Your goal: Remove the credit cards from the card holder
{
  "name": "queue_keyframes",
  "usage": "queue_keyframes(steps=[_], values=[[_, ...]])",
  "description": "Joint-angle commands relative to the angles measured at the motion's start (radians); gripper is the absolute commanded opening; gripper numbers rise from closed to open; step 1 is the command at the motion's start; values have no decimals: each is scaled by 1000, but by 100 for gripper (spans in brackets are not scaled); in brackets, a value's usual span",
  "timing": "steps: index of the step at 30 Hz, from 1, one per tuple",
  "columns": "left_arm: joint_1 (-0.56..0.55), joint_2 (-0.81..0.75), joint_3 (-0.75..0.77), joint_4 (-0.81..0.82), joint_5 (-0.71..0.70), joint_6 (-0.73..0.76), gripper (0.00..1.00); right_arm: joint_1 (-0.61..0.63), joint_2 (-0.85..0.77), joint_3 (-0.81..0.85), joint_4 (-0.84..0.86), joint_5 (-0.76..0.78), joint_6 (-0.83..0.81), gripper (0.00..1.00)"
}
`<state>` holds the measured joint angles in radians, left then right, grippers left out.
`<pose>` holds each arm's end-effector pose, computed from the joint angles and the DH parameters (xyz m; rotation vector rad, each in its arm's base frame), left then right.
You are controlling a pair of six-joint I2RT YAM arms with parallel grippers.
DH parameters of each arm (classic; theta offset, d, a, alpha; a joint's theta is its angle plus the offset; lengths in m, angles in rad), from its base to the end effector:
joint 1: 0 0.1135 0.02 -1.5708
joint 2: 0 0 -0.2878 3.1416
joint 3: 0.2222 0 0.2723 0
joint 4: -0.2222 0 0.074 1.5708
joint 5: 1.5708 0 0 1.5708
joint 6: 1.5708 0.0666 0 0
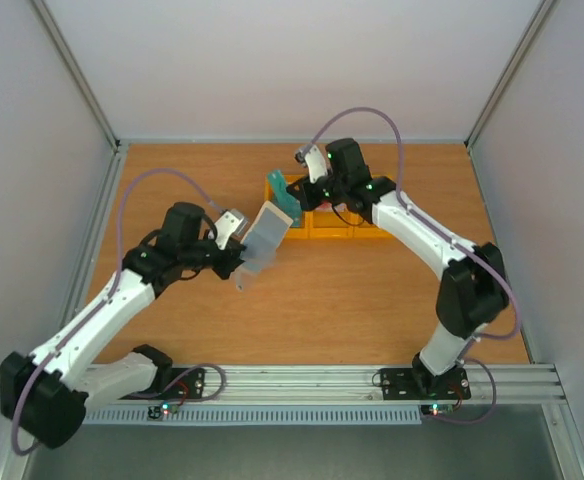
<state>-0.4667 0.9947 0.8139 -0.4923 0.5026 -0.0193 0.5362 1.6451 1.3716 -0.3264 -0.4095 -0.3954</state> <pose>0.1988 -0.1361 0.2836 0.7725 2.1379 -0.8236 0.3516 0.2398 0.3103 -1.1749 1.8134 0.5246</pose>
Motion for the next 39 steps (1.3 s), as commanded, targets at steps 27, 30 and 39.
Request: queue_keyframes(steps=[27, 30, 39], values=[[218, -143, -196, 29, -186, -217, 0, -97, 960, 1360, -1119, -11, -869, 1], [219, -145, -197, 30, -185, -213, 0, -82, 982, 1357, -1090, 33, -876, 1], [220, -155, -208, 30, -173, -228, 0, -26, 1016, 1354, -973, 180, -913, 1]])
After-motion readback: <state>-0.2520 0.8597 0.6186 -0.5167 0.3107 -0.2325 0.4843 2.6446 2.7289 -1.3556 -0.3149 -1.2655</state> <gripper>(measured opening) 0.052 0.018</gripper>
